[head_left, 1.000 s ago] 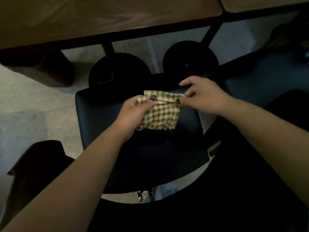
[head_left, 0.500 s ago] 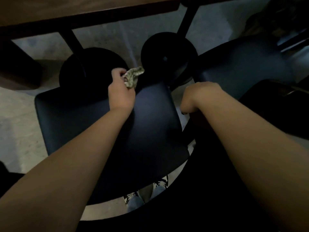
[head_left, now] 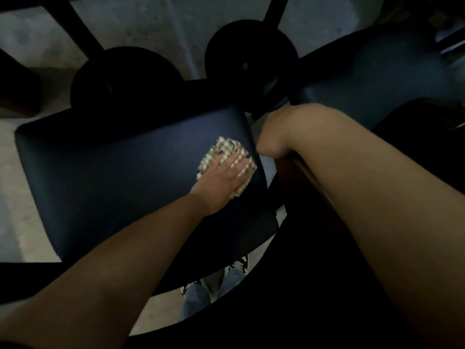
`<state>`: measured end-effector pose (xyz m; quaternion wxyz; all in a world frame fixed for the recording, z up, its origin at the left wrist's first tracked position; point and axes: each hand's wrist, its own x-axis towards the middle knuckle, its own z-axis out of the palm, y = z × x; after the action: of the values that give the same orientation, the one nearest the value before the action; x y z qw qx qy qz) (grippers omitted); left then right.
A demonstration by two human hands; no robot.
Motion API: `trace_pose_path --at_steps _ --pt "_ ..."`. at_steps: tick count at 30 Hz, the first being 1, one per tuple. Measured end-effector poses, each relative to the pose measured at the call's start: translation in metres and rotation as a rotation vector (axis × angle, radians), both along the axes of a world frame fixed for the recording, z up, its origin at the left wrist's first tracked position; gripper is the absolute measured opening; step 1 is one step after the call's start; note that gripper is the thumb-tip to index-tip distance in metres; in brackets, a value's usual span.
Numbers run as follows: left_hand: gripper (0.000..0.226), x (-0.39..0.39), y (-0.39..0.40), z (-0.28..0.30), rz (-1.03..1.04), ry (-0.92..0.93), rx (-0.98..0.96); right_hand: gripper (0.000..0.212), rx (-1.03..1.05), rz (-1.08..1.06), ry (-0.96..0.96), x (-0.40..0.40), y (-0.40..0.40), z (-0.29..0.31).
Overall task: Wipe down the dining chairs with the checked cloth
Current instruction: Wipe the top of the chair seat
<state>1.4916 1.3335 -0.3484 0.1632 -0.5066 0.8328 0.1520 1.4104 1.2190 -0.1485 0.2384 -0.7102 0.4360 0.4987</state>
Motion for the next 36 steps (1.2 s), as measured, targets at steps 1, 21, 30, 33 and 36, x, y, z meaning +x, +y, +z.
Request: trace_pose_path --at_steps 1,21,30,33,36 --pt "0.08 0.005 0.012 0.0 -0.072 0.001 -0.015 0.04 -0.036 0.0 0.015 -0.001 -0.001 -0.002" --pt "0.127 0.159 0.139 0.026 0.177 -0.146 0.167 0.056 -0.287 0.615 -0.63 0.034 0.153 -0.139" --pt "0.14 0.168 0.136 0.03 0.362 -0.201 0.261 0.072 -0.157 1.043 -0.542 0.023 0.165 -0.162" --pt "0.144 0.157 0.136 0.037 0.439 -0.278 0.228 0.06 -0.252 0.848 -0.738 0.025 0.153 -0.157" --pt "0.135 0.146 0.137 0.046 0.58 -0.348 0.268 0.047 -0.322 0.623 -0.777 0.027 0.148 -0.153"
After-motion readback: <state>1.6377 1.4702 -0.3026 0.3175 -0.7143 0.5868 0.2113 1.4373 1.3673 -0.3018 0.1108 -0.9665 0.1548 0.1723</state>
